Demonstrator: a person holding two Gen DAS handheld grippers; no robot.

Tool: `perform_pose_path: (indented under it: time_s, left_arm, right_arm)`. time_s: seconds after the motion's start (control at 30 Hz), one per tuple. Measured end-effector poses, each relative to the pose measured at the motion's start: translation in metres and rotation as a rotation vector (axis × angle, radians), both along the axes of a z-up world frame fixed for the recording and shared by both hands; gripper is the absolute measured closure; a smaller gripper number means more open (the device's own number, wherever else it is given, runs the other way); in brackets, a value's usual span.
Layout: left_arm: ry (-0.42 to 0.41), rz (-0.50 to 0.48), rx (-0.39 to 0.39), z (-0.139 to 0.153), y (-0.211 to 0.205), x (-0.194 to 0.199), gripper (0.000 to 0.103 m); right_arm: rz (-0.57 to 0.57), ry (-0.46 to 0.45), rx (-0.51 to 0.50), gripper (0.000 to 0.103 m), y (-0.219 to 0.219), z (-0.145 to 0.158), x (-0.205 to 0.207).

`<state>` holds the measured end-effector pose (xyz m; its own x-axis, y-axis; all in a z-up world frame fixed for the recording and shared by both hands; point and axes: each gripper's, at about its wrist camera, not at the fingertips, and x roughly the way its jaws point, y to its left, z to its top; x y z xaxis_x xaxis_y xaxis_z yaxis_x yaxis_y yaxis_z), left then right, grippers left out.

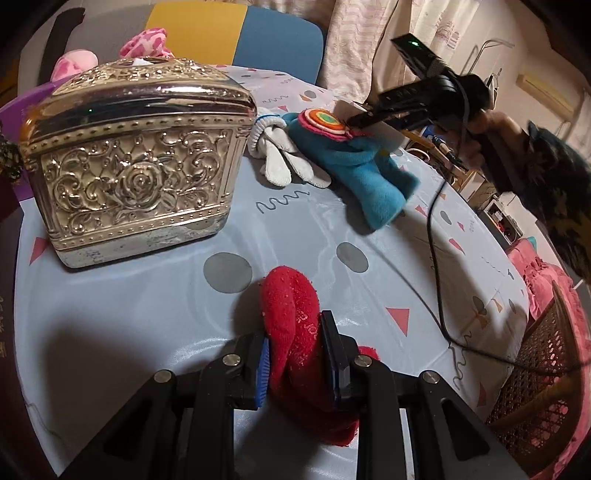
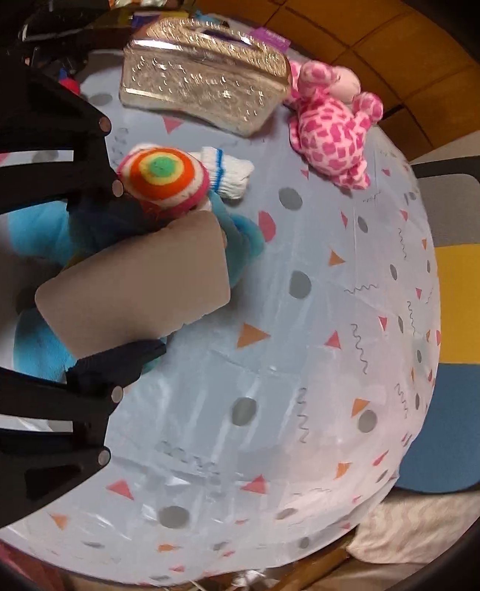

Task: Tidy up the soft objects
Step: 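Grasp the white sponge block with the right tool while the left lifts the red sock, then carry the red sock toward the gold tray with the left tool while the right lifts the white block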

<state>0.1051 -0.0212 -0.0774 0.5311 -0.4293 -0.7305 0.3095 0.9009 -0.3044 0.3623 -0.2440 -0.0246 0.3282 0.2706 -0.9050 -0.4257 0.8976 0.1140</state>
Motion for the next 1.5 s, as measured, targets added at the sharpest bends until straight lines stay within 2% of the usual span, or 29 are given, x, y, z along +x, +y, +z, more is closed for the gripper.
perform_pose_path:
  time_s: [0.1, 0.23, 0.4, 0.5, 0.77, 1.0, 1.1, 1.2, 1.3, 1.37, 1.5]
  left_arm:
    - [0.008, 0.006, -0.005, 0.0, -0.002, 0.001, 0.077]
    - [0.007, 0.005, 0.01, 0.001, -0.001, -0.001, 0.078]
    - [-0.004, -0.001, 0.047, 0.006, -0.002, -0.01, 0.08]
    - [0.007, 0.004, 0.05, 0.007, 0.0, -0.014, 0.082]
    - [0.009, 0.019, 0.062, 0.012, 0.009, -0.03, 0.082]
    - [-0.036, 0.031, 0.056, 0.03, 0.016, -0.044, 0.083]
    - [-0.061, 0.04, 0.05, 0.042, 0.021, -0.051, 0.083]
    - [-0.086, 0.049, 0.047, 0.053, 0.027, -0.059, 0.083]
    - [-0.102, 0.071, 0.048, 0.063, 0.034, -0.064, 0.082]
    - [-0.109, 0.091, 0.047, 0.068, 0.041, -0.068, 0.082]
    - [-0.134, 0.122, 0.058, 0.078, 0.047, -0.072, 0.082]
  right_arm:
    - [0.021, -0.006, -0.021, 0.052, 0.005, -0.004, -0.028]
    - [-0.008, -0.019, -0.049, 0.053, 0.002, -0.003, -0.058]
    - [-0.128, -0.005, -0.086, 0.053, -0.016, -0.003, -0.094]
    - [-0.193, -0.032, -0.1, 0.054, -0.022, 0.003, -0.116]
    - [-0.264, -0.157, -0.001, 0.054, -0.021, 0.034, -0.156]
    - [-0.166, -0.163, 0.107, 0.054, 0.02, 0.039, -0.186]
    - [-0.105, -0.137, 0.146, 0.054, 0.048, 0.027, -0.197]
    - [-0.071, -0.085, 0.15, 0.054, 0.074, 0.001, -0.2]
    - [-0.064, -0.028, 0.082, 0.054, 0.096, -0.036, -0.197]
    - [-0.045, -0.026, -0.01, 0.054, 0.108, -0.046, -0.196]
    - [-0.018, -0.005, -0.043, 0.054, 0.115, -0.055, -0.197]
